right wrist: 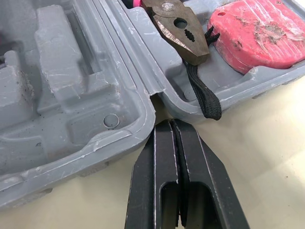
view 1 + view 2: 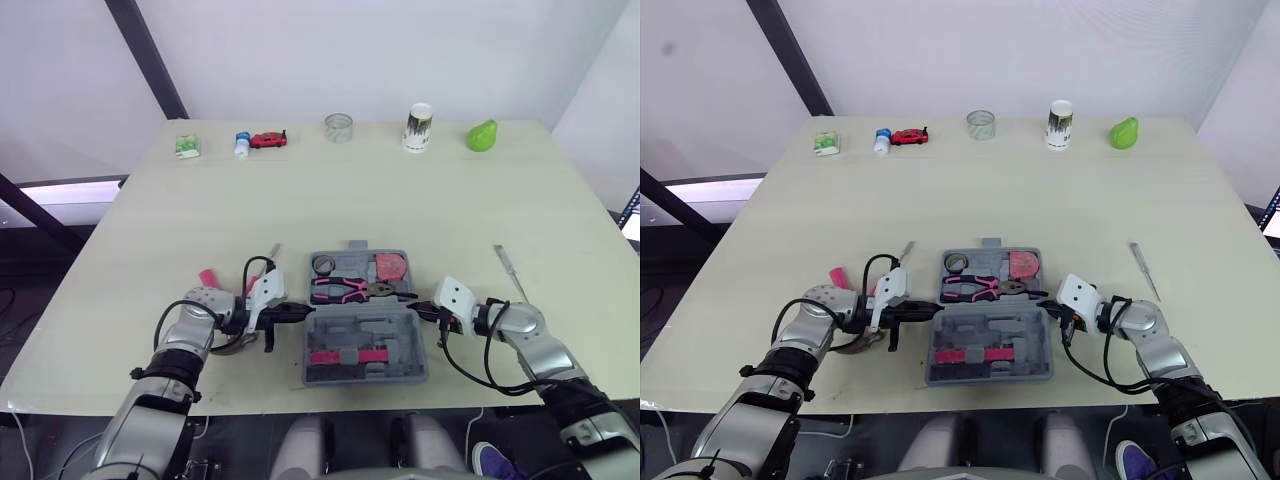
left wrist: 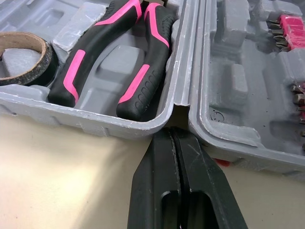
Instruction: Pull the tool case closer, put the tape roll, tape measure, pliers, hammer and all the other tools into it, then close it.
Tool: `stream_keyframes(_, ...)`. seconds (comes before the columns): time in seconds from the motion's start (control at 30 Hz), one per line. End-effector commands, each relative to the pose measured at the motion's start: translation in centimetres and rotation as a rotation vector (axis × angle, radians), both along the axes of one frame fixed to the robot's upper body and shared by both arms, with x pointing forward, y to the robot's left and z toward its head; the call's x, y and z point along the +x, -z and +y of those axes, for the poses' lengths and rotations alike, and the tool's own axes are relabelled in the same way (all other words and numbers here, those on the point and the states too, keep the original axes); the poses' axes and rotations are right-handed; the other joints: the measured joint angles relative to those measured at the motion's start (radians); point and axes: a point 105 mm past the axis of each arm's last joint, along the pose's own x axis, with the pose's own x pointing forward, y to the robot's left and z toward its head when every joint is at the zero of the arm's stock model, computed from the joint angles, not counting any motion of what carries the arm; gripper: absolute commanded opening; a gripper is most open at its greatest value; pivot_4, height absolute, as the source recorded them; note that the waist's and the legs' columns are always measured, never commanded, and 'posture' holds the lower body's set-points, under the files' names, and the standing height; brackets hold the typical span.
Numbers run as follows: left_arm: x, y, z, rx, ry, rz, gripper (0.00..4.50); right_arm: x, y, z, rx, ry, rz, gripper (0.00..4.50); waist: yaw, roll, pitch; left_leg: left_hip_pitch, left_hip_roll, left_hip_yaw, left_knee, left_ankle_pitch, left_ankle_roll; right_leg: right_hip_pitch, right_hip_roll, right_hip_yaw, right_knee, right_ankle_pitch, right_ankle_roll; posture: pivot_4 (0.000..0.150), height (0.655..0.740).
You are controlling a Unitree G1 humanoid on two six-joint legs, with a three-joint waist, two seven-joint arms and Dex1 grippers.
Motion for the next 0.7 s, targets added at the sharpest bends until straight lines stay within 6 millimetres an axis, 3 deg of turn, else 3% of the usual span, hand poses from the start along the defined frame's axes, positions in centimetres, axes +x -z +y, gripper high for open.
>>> stream_keyframes(0.03,0.2,-0.19,-0.17,0.0,0.006,-0.018,0.0,-0.46,-1.32,1.72,0.053,-0.067,-0.036,0.03,0.0,0.0,0.0,0.0,0.0,0.0,0.0,0.0,0.0,0.0,0.0,0.0,0.0,0.0,0.0,0.15,0.74)
stream_keyframes(0.7,0.13,-0.31,0.64,0.011,-0.012,-0.025,0.0,-0.83,-0.99,2.01,0.055,-0.069,-0.025,0.03,-0.002,0.0,0.0,0.0,0.0,0.0,0.0,0.0,0.0,0.0,0.0,0.0,0.0,0.0,0.0,0.15,0.74)
